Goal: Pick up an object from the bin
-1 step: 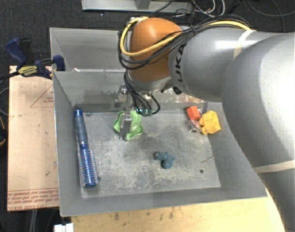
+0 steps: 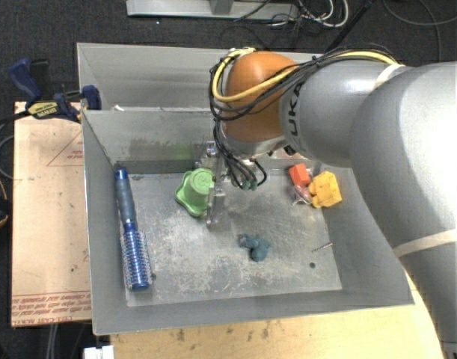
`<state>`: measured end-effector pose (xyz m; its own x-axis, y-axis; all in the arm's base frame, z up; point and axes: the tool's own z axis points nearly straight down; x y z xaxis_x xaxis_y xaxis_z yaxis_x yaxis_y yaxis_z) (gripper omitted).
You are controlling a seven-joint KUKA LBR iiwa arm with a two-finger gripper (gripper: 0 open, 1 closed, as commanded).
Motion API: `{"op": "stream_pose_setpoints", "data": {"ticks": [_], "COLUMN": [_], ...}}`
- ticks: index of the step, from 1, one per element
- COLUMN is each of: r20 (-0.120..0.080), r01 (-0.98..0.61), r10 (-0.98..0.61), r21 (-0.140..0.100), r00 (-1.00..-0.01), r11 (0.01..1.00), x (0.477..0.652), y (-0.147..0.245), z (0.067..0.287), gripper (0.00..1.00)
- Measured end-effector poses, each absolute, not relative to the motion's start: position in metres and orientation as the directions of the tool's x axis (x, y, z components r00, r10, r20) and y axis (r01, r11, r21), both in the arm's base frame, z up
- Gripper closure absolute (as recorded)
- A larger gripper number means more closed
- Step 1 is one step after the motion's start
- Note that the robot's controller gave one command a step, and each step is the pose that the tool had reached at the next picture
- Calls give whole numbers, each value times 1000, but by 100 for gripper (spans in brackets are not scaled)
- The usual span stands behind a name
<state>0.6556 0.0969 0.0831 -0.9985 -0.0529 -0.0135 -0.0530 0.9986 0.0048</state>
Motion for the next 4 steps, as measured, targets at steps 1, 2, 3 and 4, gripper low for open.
{"op": "stream_pose_setpoints", "data": {"ticks": [1,2,3,4], "r20": [-22,-12,-3,-13], "r01": [-21,167,341,449], "r10": [-21,167,341,449], "r21": [2,7,1,11], "r00": [-1000,-986,-940,-893], "r11": [1000,986,940,893], "x": [657,650,657,652], "y": [104,107,121,126], "z": [81,89,88,84], "gripper": [0,0,0,0]}}
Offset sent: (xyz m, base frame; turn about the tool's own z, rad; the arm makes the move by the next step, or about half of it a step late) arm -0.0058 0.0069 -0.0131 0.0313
